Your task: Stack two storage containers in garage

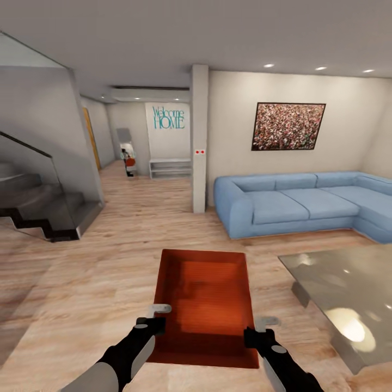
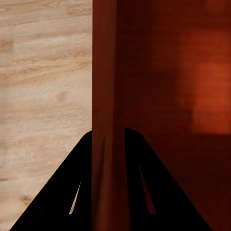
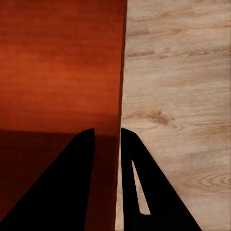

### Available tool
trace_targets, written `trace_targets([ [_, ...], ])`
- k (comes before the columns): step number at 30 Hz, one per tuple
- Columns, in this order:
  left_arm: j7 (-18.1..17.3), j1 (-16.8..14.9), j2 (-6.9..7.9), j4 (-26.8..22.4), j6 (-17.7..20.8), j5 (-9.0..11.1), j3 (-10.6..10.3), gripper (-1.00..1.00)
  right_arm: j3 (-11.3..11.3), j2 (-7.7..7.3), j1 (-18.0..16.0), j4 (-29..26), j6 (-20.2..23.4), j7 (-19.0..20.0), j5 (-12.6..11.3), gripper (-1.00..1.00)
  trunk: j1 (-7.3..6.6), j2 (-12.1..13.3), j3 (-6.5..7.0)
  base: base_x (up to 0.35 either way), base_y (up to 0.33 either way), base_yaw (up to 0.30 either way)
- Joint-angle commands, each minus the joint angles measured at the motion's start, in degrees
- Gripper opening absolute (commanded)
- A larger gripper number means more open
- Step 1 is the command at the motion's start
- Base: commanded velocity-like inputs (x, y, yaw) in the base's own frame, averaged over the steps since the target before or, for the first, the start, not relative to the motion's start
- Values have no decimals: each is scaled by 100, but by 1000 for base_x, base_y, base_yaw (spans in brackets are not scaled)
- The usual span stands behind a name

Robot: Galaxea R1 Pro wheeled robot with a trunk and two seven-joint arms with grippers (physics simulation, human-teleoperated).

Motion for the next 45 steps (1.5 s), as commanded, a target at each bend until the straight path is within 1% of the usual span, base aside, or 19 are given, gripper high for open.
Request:
trace_targets([
  [1,-284,0,-275,-59,21,29,-113,-100,0,1,0,13,190,-17,-30,-100,5,-6,-4,242,257,293],
  [12,-276,-3,-273,-60,26,2,-113,-100,1,1,0,16,190,-17,-30,-100,5,-6,-4,269,226,293],
  [24,-268,-2,-275,-60,37,0,-113,-100,0,1,0,13,190,-17,-30,-100,5,-6,-4,313,134,293],
  [32,-273,-2,-276,-60,54,0,-121,-100,-1,1,0,15,190,-17,-30,-100,5,-6,-4,330,28,277],
  [41,-274,-2,-275,-60,71,0,-121,-100,-1,1,0,14,190,-17,-32,-100,5,-6,-4,334,0,181],
  [45,-273,0,-275,-60,73,0,-121,-100,-1,1,0,11,190,-16,-35,-100,5,-6,-4,334,0,71],
])
